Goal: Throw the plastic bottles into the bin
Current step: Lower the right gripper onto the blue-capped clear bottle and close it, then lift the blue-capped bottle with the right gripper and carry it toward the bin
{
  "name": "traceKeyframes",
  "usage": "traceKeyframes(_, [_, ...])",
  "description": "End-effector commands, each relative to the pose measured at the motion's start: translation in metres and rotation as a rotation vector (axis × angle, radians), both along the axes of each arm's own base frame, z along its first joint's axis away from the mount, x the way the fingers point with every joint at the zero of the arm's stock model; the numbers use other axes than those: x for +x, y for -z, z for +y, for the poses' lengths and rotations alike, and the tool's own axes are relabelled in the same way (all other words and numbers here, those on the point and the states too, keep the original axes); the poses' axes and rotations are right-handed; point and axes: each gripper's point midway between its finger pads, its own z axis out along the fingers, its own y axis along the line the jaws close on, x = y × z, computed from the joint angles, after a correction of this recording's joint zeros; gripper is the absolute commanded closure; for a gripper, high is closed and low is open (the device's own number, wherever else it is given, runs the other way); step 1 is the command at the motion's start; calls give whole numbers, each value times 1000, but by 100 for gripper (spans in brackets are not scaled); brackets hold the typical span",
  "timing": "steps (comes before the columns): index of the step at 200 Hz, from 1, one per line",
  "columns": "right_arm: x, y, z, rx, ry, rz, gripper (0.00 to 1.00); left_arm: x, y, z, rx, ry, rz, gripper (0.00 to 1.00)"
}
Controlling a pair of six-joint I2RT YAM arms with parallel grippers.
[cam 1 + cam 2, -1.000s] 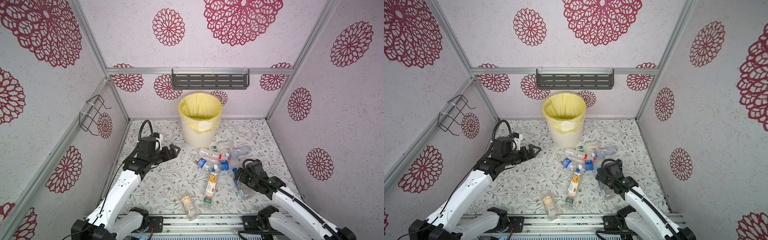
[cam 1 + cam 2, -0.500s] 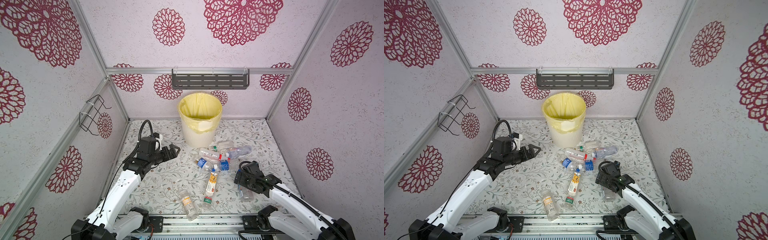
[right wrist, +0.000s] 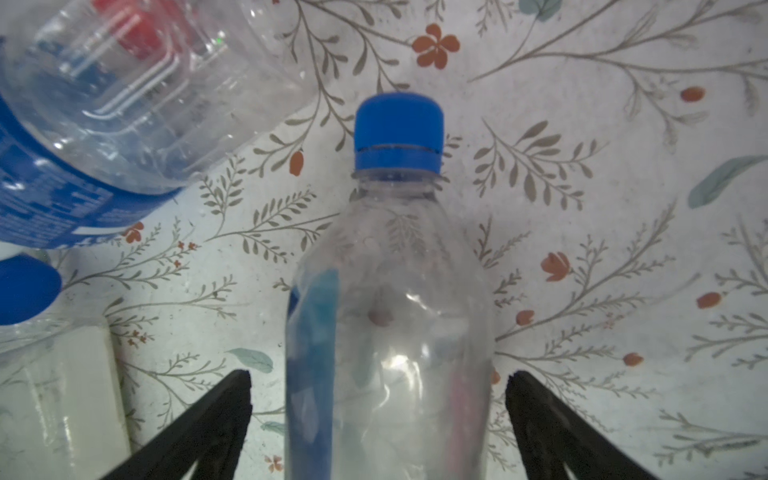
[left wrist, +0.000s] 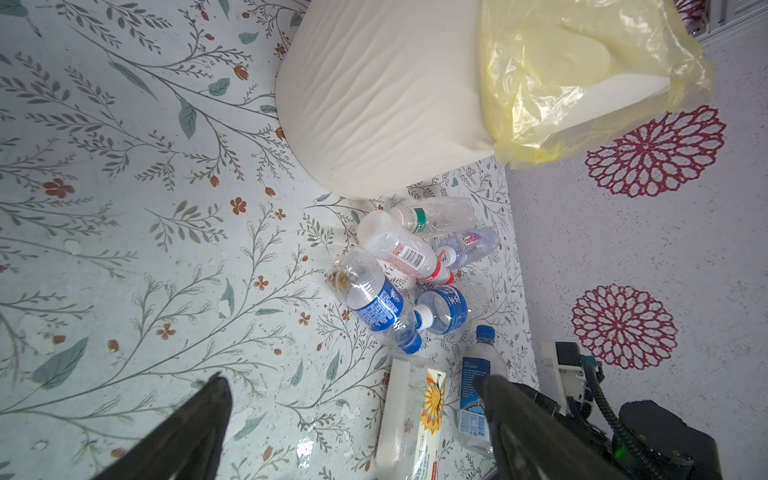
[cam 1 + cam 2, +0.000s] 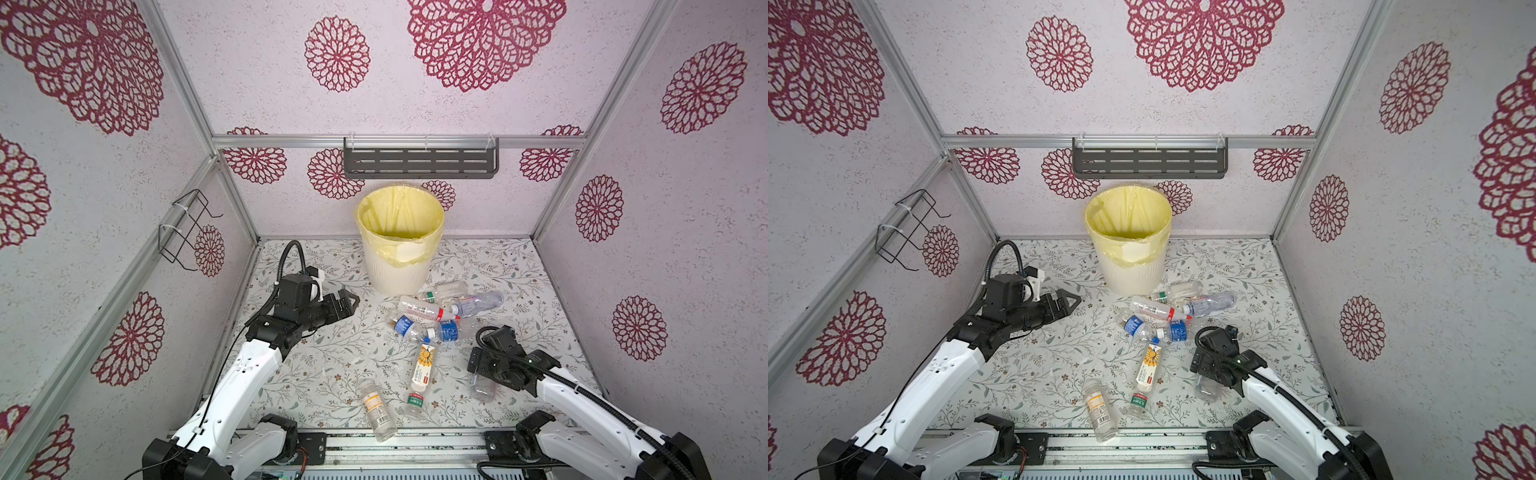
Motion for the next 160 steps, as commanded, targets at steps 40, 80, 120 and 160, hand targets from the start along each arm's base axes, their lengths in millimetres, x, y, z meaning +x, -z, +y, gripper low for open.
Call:
traceKeyframes(40, [-3, 9, -1, 17, 41, 2, 11, 5, -5, -2, -5, 6, -18, 3])
traceKeyframes(80, [2, 4, 5, 53, 37, -25, 28, 3, 4, -1, 0, 3, 5, 3])
traceKeyframes(120, [4, 1, 11, 102, 43, -46, 39, -1, 10, 2, -4, -17, 13, 3])
traceKeyframes(160, [2, -6, 12, 139, 53, -83, 43, -3, 15, 5, -5, -40, 31, 3])
